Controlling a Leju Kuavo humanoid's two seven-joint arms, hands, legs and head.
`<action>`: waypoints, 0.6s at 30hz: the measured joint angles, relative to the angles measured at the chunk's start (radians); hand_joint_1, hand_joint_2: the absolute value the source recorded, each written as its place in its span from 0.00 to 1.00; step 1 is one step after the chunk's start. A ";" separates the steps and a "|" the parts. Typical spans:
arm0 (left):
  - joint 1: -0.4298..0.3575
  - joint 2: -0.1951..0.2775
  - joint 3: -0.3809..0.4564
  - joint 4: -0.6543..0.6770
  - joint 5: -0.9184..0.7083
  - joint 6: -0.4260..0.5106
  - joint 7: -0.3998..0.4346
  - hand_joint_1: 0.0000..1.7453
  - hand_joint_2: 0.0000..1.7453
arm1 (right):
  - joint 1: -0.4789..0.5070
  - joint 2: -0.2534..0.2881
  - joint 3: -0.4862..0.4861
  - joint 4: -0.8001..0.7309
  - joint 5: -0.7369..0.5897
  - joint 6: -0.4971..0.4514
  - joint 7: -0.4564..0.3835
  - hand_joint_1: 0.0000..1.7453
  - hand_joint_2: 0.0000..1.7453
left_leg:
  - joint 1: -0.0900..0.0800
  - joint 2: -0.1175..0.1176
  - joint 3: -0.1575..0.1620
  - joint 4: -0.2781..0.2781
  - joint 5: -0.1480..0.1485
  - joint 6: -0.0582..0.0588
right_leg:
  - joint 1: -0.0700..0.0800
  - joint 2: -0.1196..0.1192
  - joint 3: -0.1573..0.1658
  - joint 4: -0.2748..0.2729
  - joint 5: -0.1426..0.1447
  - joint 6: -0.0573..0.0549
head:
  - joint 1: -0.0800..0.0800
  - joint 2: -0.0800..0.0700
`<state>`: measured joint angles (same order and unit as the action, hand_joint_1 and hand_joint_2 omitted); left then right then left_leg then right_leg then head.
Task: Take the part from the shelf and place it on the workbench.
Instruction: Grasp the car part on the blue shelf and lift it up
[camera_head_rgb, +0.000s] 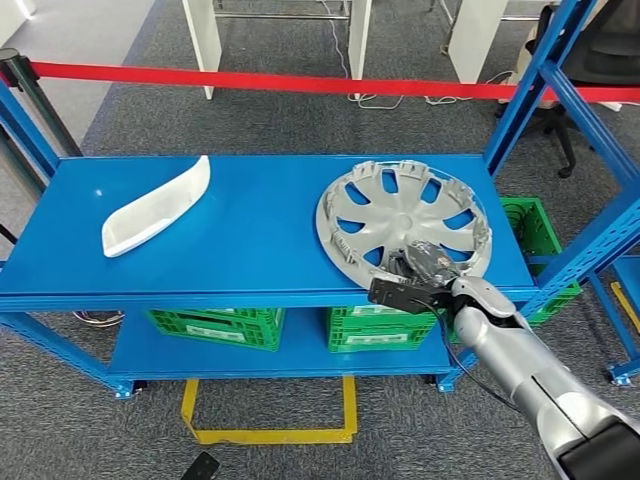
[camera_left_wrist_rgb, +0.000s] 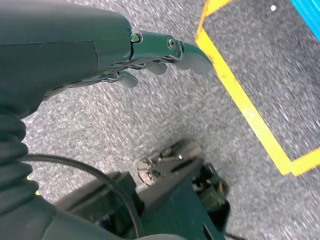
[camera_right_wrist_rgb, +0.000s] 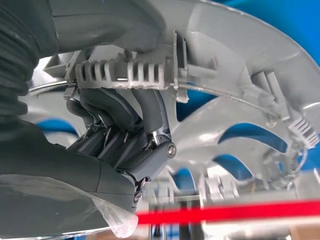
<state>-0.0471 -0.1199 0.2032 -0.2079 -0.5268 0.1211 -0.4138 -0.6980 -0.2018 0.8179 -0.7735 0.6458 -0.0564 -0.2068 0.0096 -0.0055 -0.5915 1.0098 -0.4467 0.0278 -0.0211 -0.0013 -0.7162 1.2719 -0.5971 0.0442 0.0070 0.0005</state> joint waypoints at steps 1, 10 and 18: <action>0.001 0.000 0.002 0.000 -0.001 0.008 0.000 0.00 1.00 | 0.007 0.000 -0.003 -0.010 0.013 -0.014 0.004 1.00 1.00 | -0.002 0.000 0.000 0.000 -0.001 0.001 | 0.001 0.000 -0.018 0.029 0.001 -0.001 | 0.000 0.000; -0.007 -0.009 0.014 0.000 -0.020 0.085 0.021 0.00 1.00 | 0.061 0.000 -0.102 -0.197 0.241 -0.216 0.079 1.00 1.00 | -0.012 -0.002 -0.008 0.013 -0.012 -0.025 | 0.007 0.000 0.107 -0.257 0.136 -0.029 | -0.002 0.000; -0.010 -0.010 0.016 0.000 -0.027 0.095 0.033 0.00 1.00 | 0.091 -0.001 -0.183 -0.316 0.292 -0.240 0.092 1.00 1.00 | -0.003 0.000 -0.119 0.247 -0.086 -0.048 | 0.001 0.001 0.116 -0.258 0.133 -0.045 | -0.009 0.000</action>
<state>-0.0568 -0.1297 0.2189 -0.2079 -0.5534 0.2157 -0.3813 -0.6072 -0.2026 0.6352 -1.0896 0.9376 -0.2967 -0.1143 0.0068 -0.0050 -0.7101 1.2566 -0.5330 -0.0205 -0.0201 0.0000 -0.6005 1.0138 -0.4638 -0.0008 -0.0020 0.0004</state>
